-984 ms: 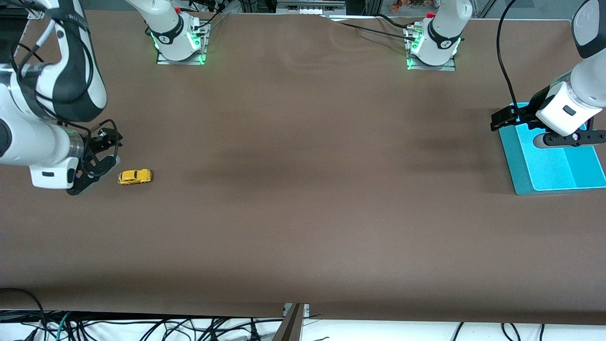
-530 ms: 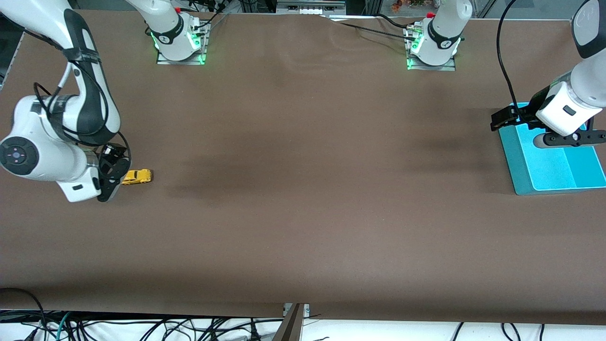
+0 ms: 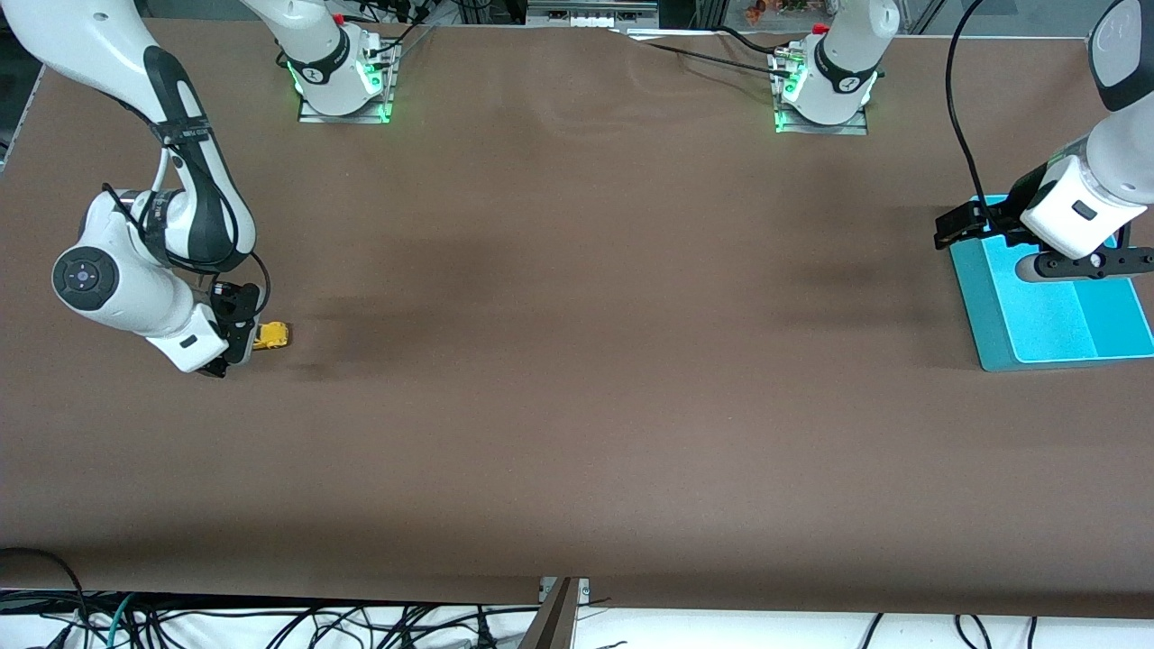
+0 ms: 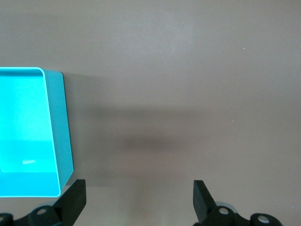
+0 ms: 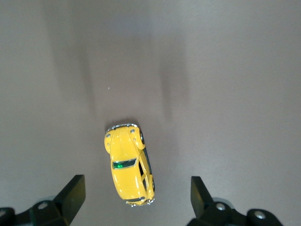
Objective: Wind and store yellow beetle car
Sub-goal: 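Close the right gripper around the yellow car's body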
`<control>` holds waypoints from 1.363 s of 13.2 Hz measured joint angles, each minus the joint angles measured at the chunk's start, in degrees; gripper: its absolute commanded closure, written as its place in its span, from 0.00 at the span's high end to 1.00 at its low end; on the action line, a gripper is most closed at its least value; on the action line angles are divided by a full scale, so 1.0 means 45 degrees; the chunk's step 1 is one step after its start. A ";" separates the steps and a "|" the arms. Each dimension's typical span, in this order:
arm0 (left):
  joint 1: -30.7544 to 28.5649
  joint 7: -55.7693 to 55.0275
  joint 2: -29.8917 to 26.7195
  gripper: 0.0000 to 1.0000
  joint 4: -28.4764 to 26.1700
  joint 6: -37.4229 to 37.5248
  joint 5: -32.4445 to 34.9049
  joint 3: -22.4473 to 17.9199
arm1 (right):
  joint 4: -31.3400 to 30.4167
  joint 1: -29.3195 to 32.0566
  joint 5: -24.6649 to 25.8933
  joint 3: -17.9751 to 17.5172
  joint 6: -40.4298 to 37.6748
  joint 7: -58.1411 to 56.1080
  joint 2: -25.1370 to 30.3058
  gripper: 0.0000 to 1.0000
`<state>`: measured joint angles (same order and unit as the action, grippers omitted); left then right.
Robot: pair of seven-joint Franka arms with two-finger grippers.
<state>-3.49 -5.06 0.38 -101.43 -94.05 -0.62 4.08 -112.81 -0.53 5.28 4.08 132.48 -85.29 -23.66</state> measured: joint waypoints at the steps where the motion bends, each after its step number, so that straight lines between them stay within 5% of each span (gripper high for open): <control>1: 0.0000 0.0000 0.0000 1.00 0.0000 0.0000 0.0000 0.0000 | -0.0265 0.0122 -0.0001 0.0002 0.0377 -0.0388 0.0001 0.99; 14: 0.0000 0.0000 0.0000 1.00 0.0000 0.0000 0.0000 0.0000 | -0.1933 0.0642 -0.0003 0.0006 0.2500 -0.2223 -0.0109 0.98; 16: 0.0000 0.0000 0.0000 1.00 0.0000 0.0000 0.0000 0.0000 | -0.1934 0.0838 -0.0010 0.0006 0.2718 -0.2527 -0.0265 0.87; 18: 0.0000 0.0000 0.0000 1.00 0.0000 0.0000 0.0000 0.0000 | -0.1934 0.0997 -0.0020 0.0007 0.2830 -0.2811 -0.0392 0.62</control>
<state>-3.49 -5.06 0.38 -101.43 -94.05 -0.62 4.08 -121.51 3.95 5.19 4.11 145.22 -97.94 -25.42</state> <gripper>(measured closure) 0.000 0.053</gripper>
